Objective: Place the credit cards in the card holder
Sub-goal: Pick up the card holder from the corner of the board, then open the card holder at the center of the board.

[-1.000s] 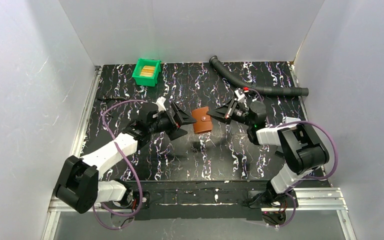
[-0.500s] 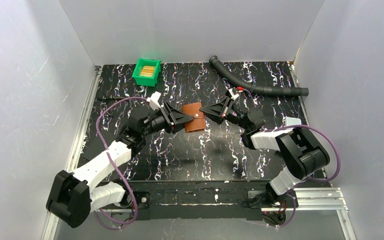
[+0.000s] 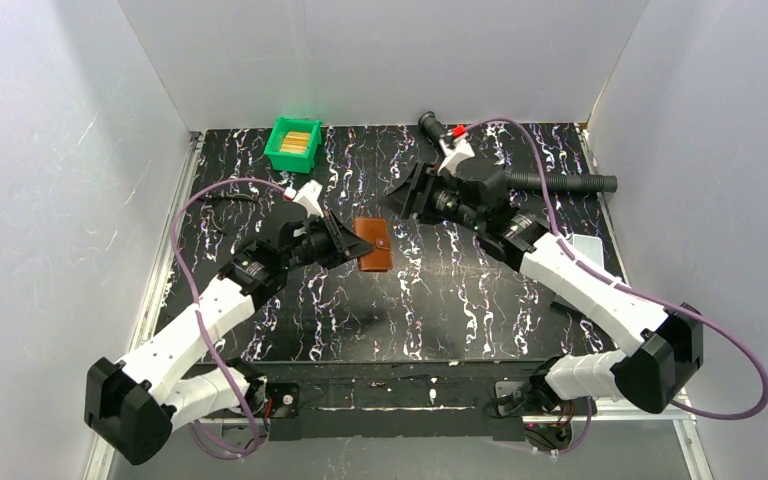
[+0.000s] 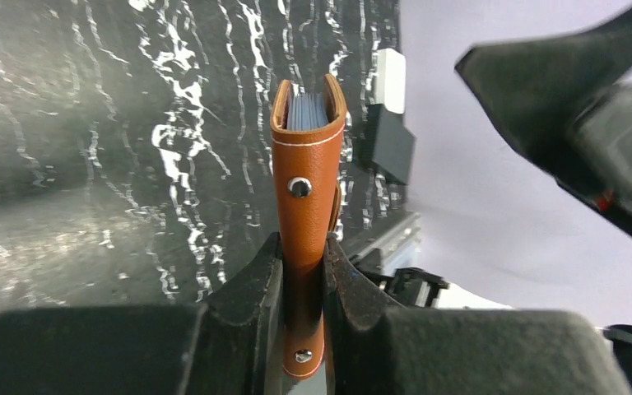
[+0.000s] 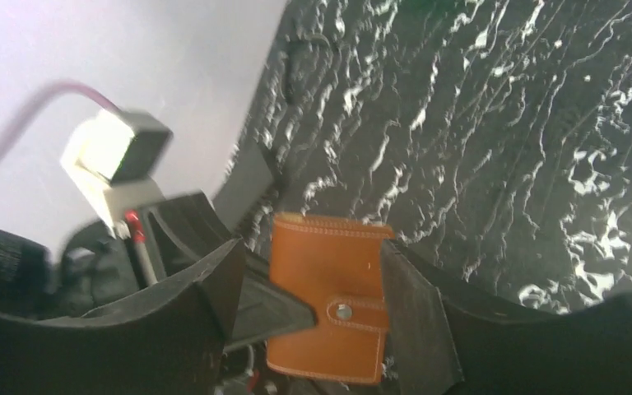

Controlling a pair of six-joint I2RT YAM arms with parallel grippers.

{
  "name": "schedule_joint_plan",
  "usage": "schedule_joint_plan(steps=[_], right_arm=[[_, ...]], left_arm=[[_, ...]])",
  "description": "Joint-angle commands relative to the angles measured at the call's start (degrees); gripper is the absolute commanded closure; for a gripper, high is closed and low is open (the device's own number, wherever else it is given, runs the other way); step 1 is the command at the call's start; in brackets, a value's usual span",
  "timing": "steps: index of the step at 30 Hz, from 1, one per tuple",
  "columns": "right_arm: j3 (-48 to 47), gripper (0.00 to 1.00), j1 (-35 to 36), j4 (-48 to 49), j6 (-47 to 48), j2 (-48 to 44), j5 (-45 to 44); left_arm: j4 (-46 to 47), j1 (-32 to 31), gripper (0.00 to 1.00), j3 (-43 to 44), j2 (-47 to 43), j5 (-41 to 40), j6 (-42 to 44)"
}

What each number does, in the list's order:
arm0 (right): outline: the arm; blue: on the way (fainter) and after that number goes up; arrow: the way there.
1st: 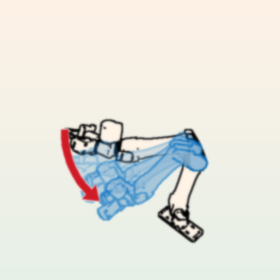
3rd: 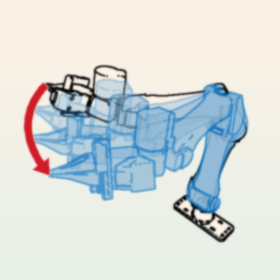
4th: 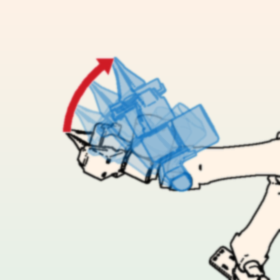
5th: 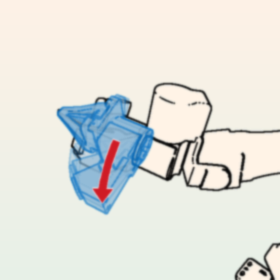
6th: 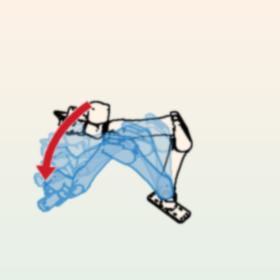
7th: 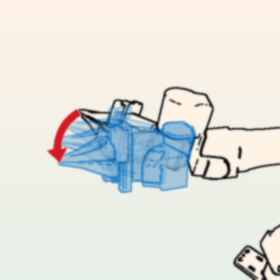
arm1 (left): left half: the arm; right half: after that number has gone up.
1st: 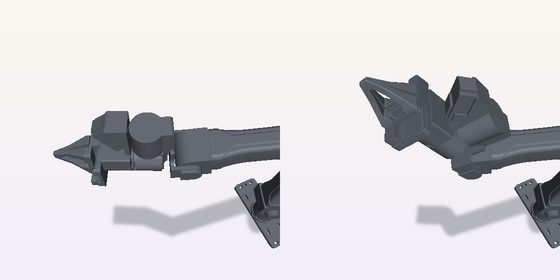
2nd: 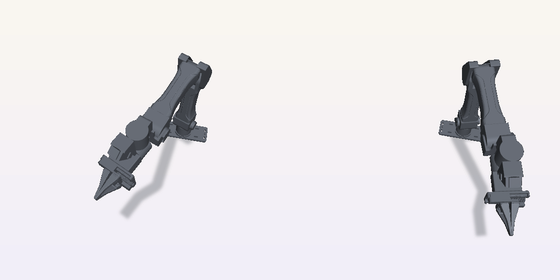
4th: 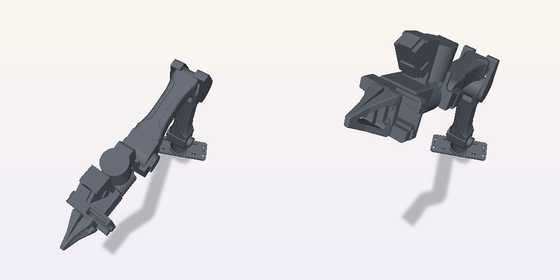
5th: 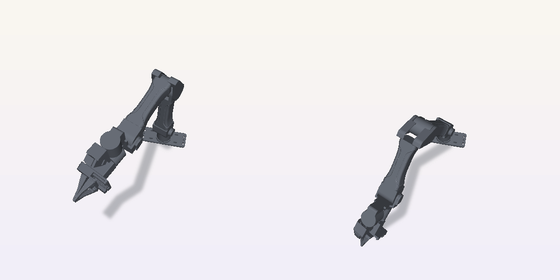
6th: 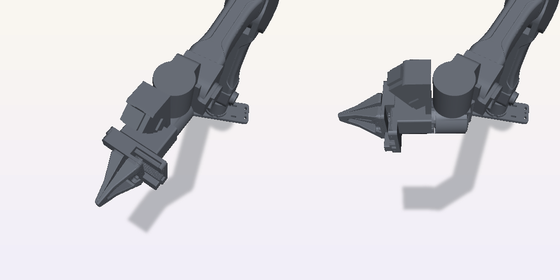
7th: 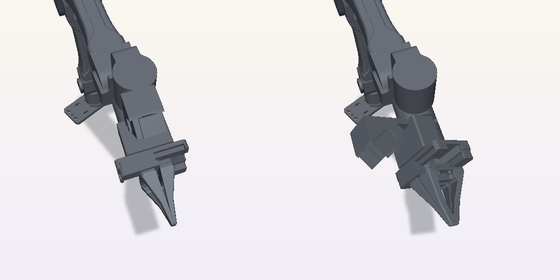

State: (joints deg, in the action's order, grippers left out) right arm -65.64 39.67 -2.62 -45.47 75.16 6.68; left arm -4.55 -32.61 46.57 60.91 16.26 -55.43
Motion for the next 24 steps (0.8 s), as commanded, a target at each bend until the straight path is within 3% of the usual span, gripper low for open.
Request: schedule_joint_plan(steps=[1,8,14,24], right_arm=[[-6.0,0.43,8.4,-24.0,9.4,2.9,-18.6],[-9.7,0.49,14.9,-21.8,8.7,6.8,-23.1],[-9.6,0.44,17.4,-18.1,7.3,9.0,-22.5],[-9.2,0.45,18.9,-13.0,5.1,10.3,-20.7]], left_arm=[[-13.9,-2.3,1.00,5.2,-3.4,-11.9,10.3],[-15.6,-2.9,1.00,6.6,-3.7,-14.6,11.4],[-14.8,-3.0,1.00,6.6,-3.1,-13.9,11.1],[-14.4,-3.0,1.00,6.8,-2.4,-12.9,12.4]])
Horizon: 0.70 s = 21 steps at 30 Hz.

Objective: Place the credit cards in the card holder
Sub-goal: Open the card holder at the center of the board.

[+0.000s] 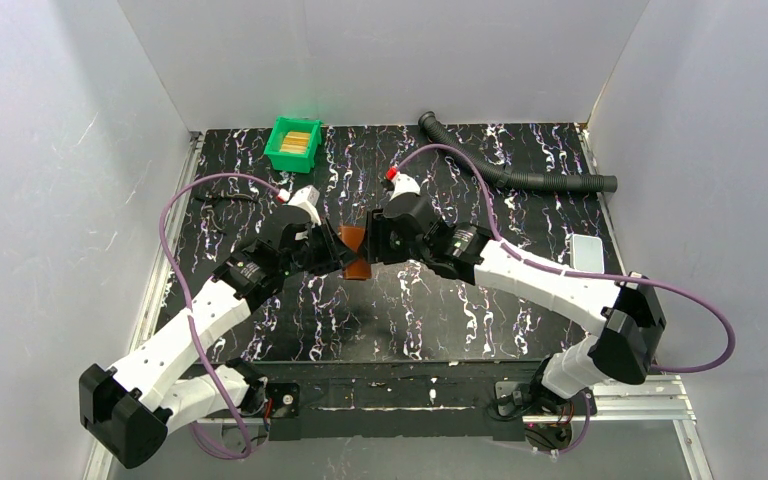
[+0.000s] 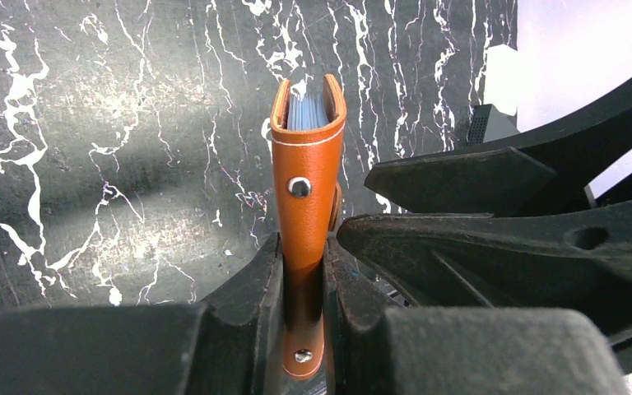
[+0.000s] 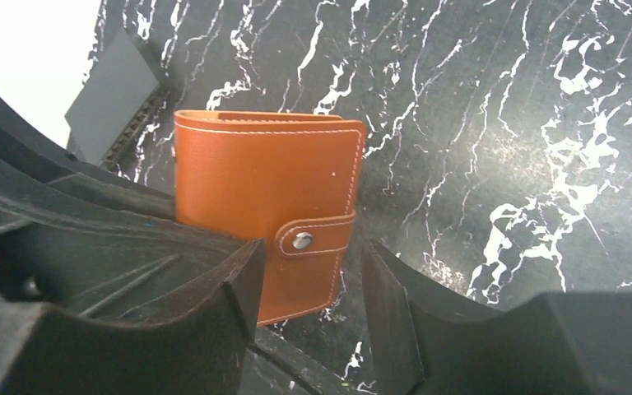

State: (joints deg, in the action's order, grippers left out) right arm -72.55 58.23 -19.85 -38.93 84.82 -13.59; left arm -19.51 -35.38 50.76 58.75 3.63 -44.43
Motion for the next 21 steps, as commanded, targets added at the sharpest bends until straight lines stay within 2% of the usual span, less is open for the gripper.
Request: schedule_joint_plan(steps=[1,5,10,14,15,19,21], right_arm=[[-2.5,0.45,0.3,4.1,-1.8,1.2,-0.1],[-2.6,0.48,0.3,3.7,-3.3,3.2,0.7],[-2.2,0.63,0.3,2.8,-3.7,4.0,-1.1],[-3.7,0.70,0.8,-0.7,-2.3,4.7,-5.0],[-3.9,0.73,0.8,-1.1,-2.0,4.9,-5.5],[-3.3,0.99,0.9,-3.9,-1.2,4.7,-8.0],[-0.6,0.99,0.9,-2.7,0.0,2.6,-10.0]], left_arm=[[0.6,-0.2,1.00,2.6,-0.2,-0.1,1.4],[1.1,-0.3,1.00,2.8,-0.3,0.1,1.4],[3.0,-0.3,1.00,2.0,-1.6,0.2,1.2],[2.9,-0.3,1.00,1.9,-1.9,-0.4,1.4],[2.7,-0.3,1.00,2.0,-1.8,-0.7,1.4],[1.5,-0.3,1.00,2.6,-2.3,-2.6,1.3],[0.6,-0.2,1.00,2.6,-3.0,-2.8,0.4]])
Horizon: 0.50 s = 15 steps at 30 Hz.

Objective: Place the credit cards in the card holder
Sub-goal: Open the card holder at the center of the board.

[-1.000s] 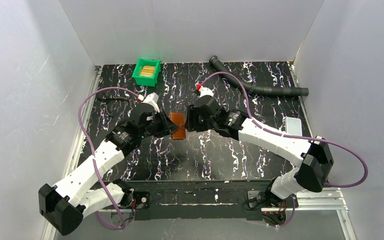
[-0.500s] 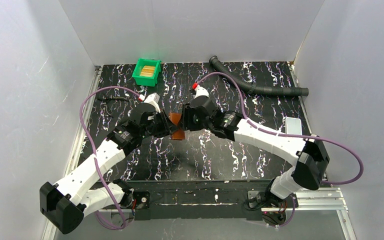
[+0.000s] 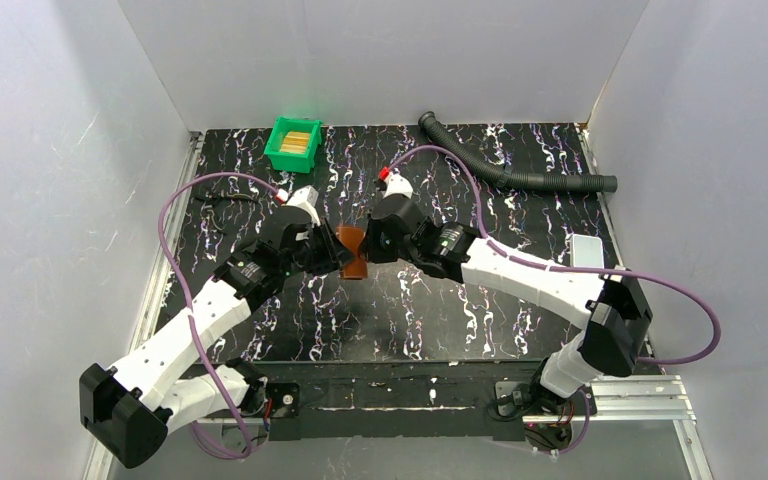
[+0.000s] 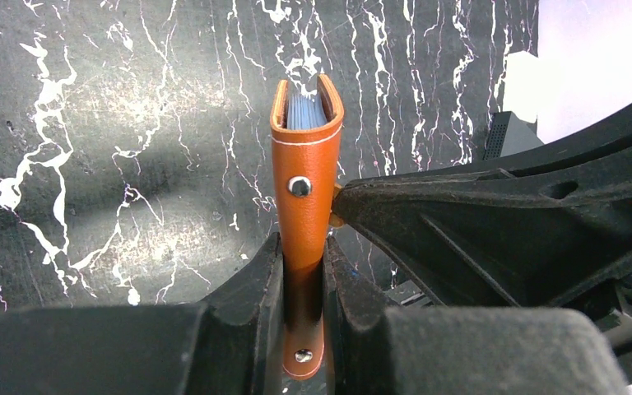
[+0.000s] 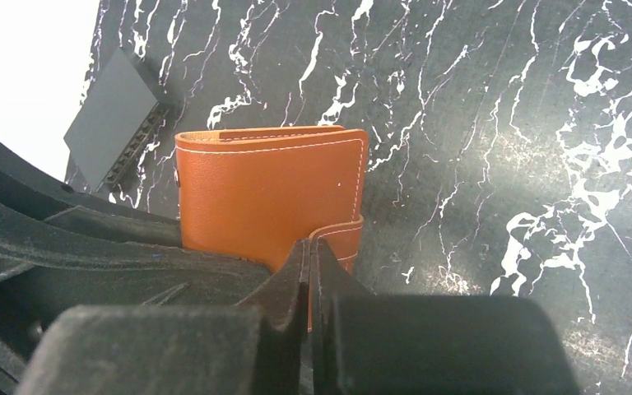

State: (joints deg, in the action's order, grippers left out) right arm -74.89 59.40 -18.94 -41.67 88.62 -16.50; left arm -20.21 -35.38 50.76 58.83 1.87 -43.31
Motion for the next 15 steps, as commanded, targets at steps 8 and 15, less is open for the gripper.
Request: schedule_joint_plan(steps=[8,15], right_arm=[[21.2,0.99,-17.0,15.9,12.8,-12.6,23.6],[26.2,0.48,-24.4,23.7,12.7,-18.1,46.0]], left_arm=[[6.2,1.6,1.00,0.3,-4.2,7.1,-4.9],[17.1,7.8,1.00,-3.0,-4.2,26.3,-7.3]])
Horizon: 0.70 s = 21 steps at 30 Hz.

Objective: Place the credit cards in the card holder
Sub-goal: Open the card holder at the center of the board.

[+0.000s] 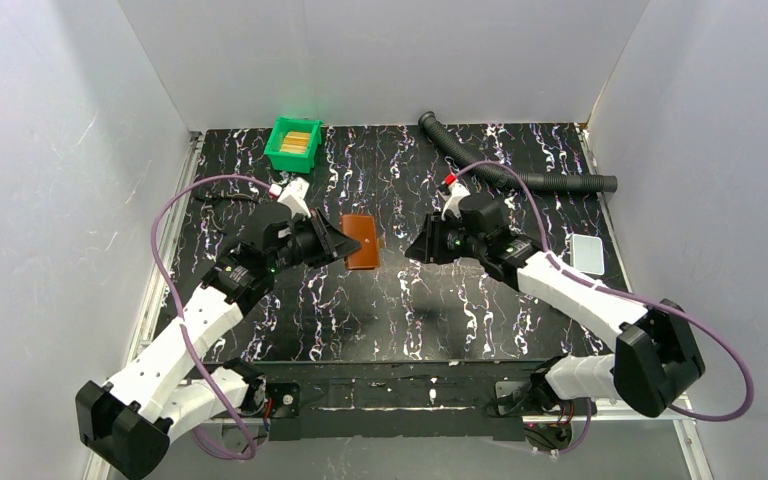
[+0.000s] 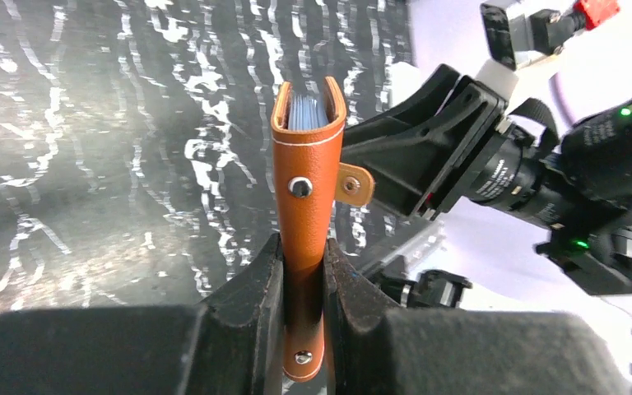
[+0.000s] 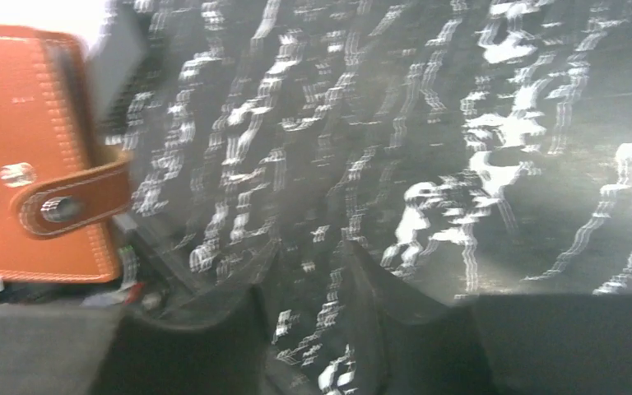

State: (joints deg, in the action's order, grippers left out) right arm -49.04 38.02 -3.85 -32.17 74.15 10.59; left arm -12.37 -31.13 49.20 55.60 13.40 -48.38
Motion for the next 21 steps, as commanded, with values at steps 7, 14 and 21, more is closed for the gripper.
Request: schedule_joint_plan(steps=[7,14,21], right_arm=[[-0.4,0.21,-3.8,19.0,-1.2,-5.6,37.2],[-7.7,0.04,1.2,6.6,1.7,-4.1,18.1],[-7.7,0.27,1.3,-0.5,2.3,-3.6,8.4]], left_arm=[[1.7,4.3,1.00,3.4,-1.6,19.0,5.3],[3.8,4.3,1.00,2.6,-1.2,19.4,4.1],[3.8,4.3,1.00,3.3,-1.1,19.4,4.1]])
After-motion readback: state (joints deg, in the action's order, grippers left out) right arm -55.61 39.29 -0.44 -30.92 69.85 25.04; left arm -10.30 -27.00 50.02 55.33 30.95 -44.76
